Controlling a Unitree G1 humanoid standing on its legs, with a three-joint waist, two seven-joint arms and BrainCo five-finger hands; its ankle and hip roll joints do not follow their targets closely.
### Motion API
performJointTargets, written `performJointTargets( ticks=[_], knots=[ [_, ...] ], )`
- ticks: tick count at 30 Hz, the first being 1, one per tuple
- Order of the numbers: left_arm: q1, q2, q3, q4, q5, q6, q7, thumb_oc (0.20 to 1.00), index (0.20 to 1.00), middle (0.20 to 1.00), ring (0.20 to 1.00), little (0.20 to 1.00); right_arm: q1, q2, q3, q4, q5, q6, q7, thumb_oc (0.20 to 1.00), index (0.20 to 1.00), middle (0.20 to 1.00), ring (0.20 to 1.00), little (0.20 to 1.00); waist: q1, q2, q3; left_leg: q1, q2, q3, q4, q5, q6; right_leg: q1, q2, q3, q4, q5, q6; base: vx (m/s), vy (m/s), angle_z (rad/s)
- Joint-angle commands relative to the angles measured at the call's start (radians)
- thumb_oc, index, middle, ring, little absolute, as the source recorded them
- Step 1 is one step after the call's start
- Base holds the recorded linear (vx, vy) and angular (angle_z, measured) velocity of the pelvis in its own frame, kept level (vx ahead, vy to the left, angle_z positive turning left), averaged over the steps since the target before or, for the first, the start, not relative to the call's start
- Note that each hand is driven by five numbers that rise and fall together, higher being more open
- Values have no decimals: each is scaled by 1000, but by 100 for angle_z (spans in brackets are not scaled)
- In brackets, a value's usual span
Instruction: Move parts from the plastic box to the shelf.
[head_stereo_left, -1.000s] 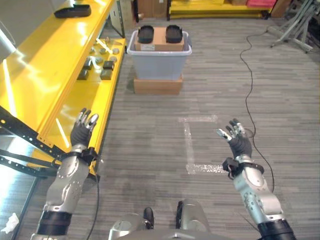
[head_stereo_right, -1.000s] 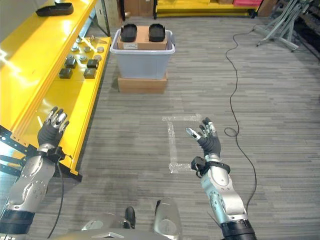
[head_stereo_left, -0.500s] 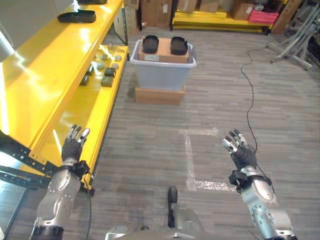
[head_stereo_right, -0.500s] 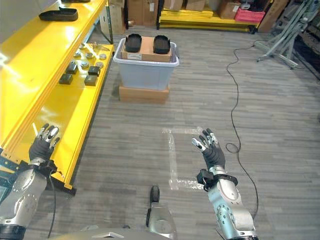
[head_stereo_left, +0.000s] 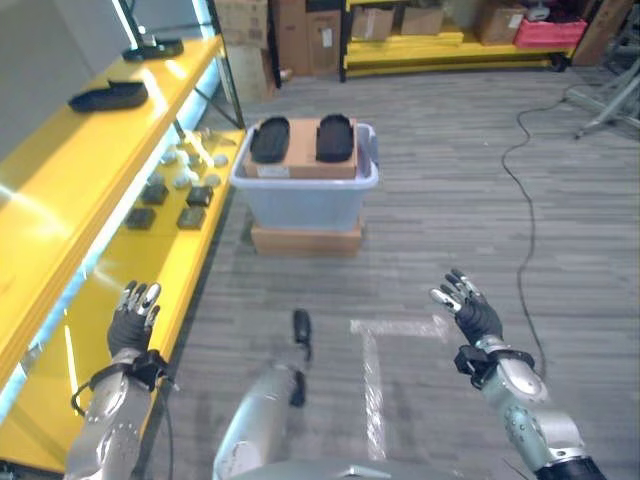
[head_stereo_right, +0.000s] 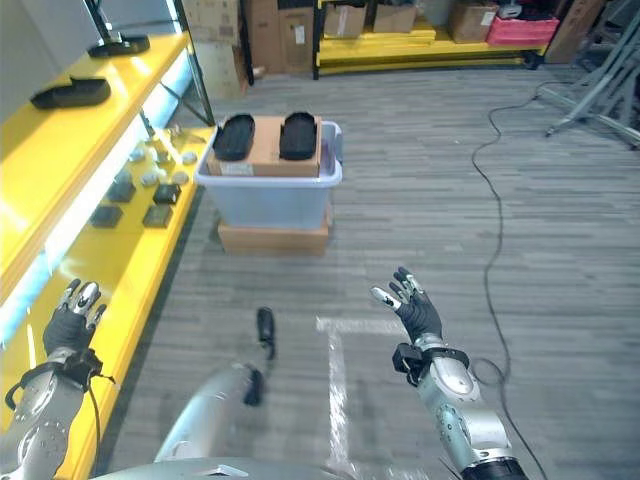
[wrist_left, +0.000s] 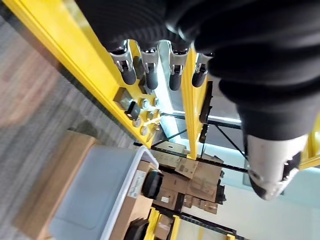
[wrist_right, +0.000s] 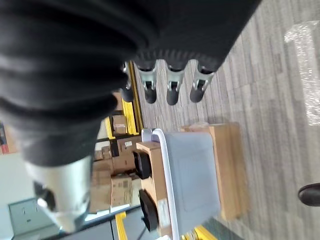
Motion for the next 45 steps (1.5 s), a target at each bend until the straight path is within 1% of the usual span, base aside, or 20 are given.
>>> performJointTargets(
  ticks=[1,2,4,5,6,7,8,9,12,13,15,16,17,18,21,22,25,27,32,45],
  knots=[
    [-145,52,33,-60,45,-142,4,1000,1000,1000,1000,1000,-82,-23,-17,-122,-3,-55,-11,1000,1000,1000,1000,1000,-3,-16,5,126,167,-64,12,302,-105,-190,-133,-89,92,45,24,622,189,-16],
    [-146,54,35,-61,49,-145,3,1000,1000,1000,1000,1000,-87,-23,-13,-122,0,-54,-16,1000,1000,1000,1000,1000,0,-17,4,125,167,-63,20,297,-103,-190,-137,-89,99,41,26,627,176,-32],
    [-145,61,47,-71,62,-153,7,1000,1000,1000,1000,1000,-117,1,6,-102,19,-42,-50,1000,1000,1000,1000,1000,29,-29,-11,133,146,-69,97,257,-80,-147,-182,-110,174,37,49,553,123,-77],
    [-152,63,51,-73,69,-144,10,1000,1000,1000,1000,1000,-131,19,14,-85,19,-43,-64,1000,1000,1000,1000,1000,43,-49,-18,149,115,-73,138,222,-68,-132,-216,-126,227,50,74,584,177,-96],
    [-176,64,52,-62,92,-132,8,1000,1000,1000,1000,1000,-144,56,25,-79,-4,-34,-89,1000,1000,1000,1000,1000,53,-53,-33,202,74,-80,147,183,-26,-170,-259,-158,413,121,121,686,250,-85],
    [-187,63,51,-59,101,-123,-1,1000,1000,1000,1000,1000,-146,76,31,-81,-31,-34,-97,1000,1000,1000,1000,1000,53,-53,-38,228,52,-89,145,164,-6,-206,-280,-156,501,157,139,418,213,-31],
    [-187,63,52,-59,101,-122,-1,1000,1000,1000,1000,1000,-147,76,31,-81,-32,-34,-98,1000,1000,1000,1000,1000,53,-44,-39,223,64,-81,139,181,0,-217,-273,-163,506,164,130,340,194,47],
    [-197,64,54,-59,116,-109,-13,1000,1000,1000,1000,1000,-139,105,30,-97,-64,-25,-109,1000,1000,1000,1000,1000,49,-39,-44,265,38,-89,130,150,26,-304,-292,-154,603,228,137,240,127,49],
    [-202,71,57,-59,96,-102,-16,1000,1000,1000,1000,1000,-126,121,23,-102,-78,-31,-103,1000,1000,1000,1000,1000,40,-33,-43,285,34,-90,121,140,35,-360,-292,-163,574,228,125,216,42,37],
    [-204,72,64,-57,84,-98,-23,1000,1000,1000,1000,1000,-116,129,12,-107,-93,-43,-82,1000,1000,1000,1000,1000,27,-16,-31,321,52,-101,101,137,32,-453,-293,-161,517,220,106,87,-82,54],
    [-212,76,66,-57,85,-104,-27,1000,1000,1000,1000,1000,-105,128,-10,-103,-96,-69,-48,1000,1000,1000,1000,1000,11,-7,-15,360,73,-124,81,128,18,-503,-293,-156,333,235,97,53,-177,42],
    [-221,81,64,-55,82,-109,-29,1000,1000,1000,1000,1000,-99,121,-26,-101,-83,-77,-29,1000,1000,1000,1000,1000,-1,-10,-6,378,77,-140,78,115,10,-510,-289,-145,203,263,101,38,-235,49],
    [-229,90,66,-60,79,-106,-27,1000,1000,1000,1000,1000,-90,119,-46,-95,-71,-87,-7,1000,1000,1000,1000,1000,-15,-23,2,382,74,-161,88,96,8,-550,-295,-107,102,327,110,61,-270,58],
    [-229,103,73,-66,65,-100,-26,1000,1000,1000,1000,1000,-81,117,-70,-86,-66,-92,22,1000,1000,1000,1000,1000,-26,-29,11,387,83,-180,102,77,8,-583,-296,-74,83,370,119,84,-262,59],
    [-199,87,76,-58,57,-119,-56,1000,1000,1000,1000,1000,-58,87,-102,-116,-44,-64,40,1000,1000,1000,1000,1000,-29,-33,5,406,112,-185,93,83,-16,-535,-282,-85,22,327,134,91,-168,71],
    [-185,71,79,-74,37,-96,-70,1000,1000,1000,1000,1000,-59,72,-115,-126,-52,-47,50,1000,1000,1000,1000,1000,-28,-36,-13,422,128,-174,61,96,-42,-474,-270,-94,-69,307,130,87,-99,66],
    [-173,59,89,-98,59,-84,-76,1000,1000,1000,1000,1000,-66,54,-127,-139,-44,-21,34,1000,1000,1000,1000,1000,-21,-39,-28,446,142,-166,18,109,-63,-399,-257,-107,-156,307,122,99,-110,23],
    [-156,53,99,-113,52,-56,-92,1000,1000,1000,1000,1000,-64,43,-135,-147,-31,-2,14,1000,1000,1000,1000,1000,-15,-41,-44,465,156,-161,-19,122,-77,-356,-247,-128,-200,305,114,78,-112,-9],
    [-143,51,101,-115,71,-49,-117,1000,1000,1000,1000,1000,-74,42,-125,-139,-27,7,-6,1000,1000,1000,1000,1000,-7,-41,-58,485,173,-145,-53,133,-89,-326,-241,-152,-240,309,106,21,-60,-10],
    [-146,62,96,-104,68,-33,-117,1000,1000,1000,1000,1000,-75,46,-116,-135,-37,25,-20,1000,1000,1000,1000,1000,-17,-34,-76,501,184,-126,-75,139,-101,-319,-234,-152,-254,310,107,3,-7,1]
  ],
)
